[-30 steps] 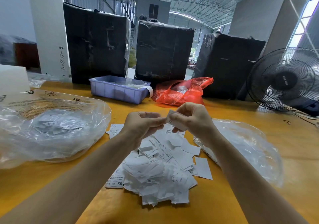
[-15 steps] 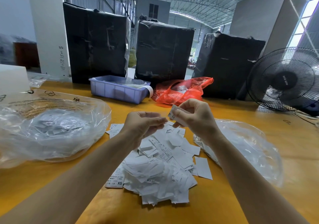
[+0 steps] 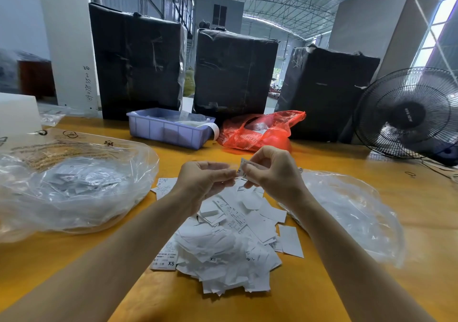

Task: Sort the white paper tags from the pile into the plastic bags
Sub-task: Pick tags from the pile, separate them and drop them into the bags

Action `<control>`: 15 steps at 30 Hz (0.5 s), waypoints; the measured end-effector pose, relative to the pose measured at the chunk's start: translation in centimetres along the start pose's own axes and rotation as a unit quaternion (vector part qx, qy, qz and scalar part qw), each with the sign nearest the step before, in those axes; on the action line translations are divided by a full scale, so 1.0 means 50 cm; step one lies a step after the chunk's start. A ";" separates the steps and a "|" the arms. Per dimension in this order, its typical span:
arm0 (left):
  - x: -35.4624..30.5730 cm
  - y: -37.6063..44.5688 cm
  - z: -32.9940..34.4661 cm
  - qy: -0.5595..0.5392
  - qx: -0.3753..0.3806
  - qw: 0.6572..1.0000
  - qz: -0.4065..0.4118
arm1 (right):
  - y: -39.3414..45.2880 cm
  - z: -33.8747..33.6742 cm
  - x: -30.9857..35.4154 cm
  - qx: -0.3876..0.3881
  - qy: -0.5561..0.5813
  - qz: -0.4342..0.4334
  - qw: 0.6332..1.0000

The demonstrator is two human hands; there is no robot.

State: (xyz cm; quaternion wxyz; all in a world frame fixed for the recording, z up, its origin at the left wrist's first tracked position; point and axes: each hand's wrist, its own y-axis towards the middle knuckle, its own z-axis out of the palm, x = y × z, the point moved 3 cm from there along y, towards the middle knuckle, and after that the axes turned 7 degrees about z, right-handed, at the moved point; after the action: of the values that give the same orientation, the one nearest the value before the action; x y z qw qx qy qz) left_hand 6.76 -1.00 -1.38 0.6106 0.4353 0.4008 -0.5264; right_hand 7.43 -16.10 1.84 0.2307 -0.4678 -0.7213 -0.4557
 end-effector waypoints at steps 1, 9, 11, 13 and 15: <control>0.001 0.001 -0.001 0.002 -0.002 1.000 0.001 | -0.001 0.003 -0.001 0.005 -0.002 0.003 1.000; 0.016 0.008 -0.015 0.035 -0.001 0.999 -0.011 | -0.006 0.017 -0.026 0.068 0.108 0.124 0.984; 0.020 0.007 -0.015 0.041 0.004 0.999 -0.018 | -0.007 0.017 -0.028 0.055 0.101 0.120 0.986; 0.024 0.005 -0.013 0.056 0.012 0.998 -0.019 | -0.006 0.021 -0.030 0.038 0.075 0.106 0.991; 0.027 0.004 -0.010 0.066 0.015 0.998 -0.014 | -0.007 0.026 -0.030 0.035 0.054 0.097 0.993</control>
State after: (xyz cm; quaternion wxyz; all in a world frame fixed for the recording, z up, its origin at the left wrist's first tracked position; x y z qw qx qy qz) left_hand 7.10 -0.90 -2.80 0.5693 0.4723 0.4383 -0.5106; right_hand 7.92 -15.68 -0.07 0.3289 -0.5018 -0.6745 -0.4302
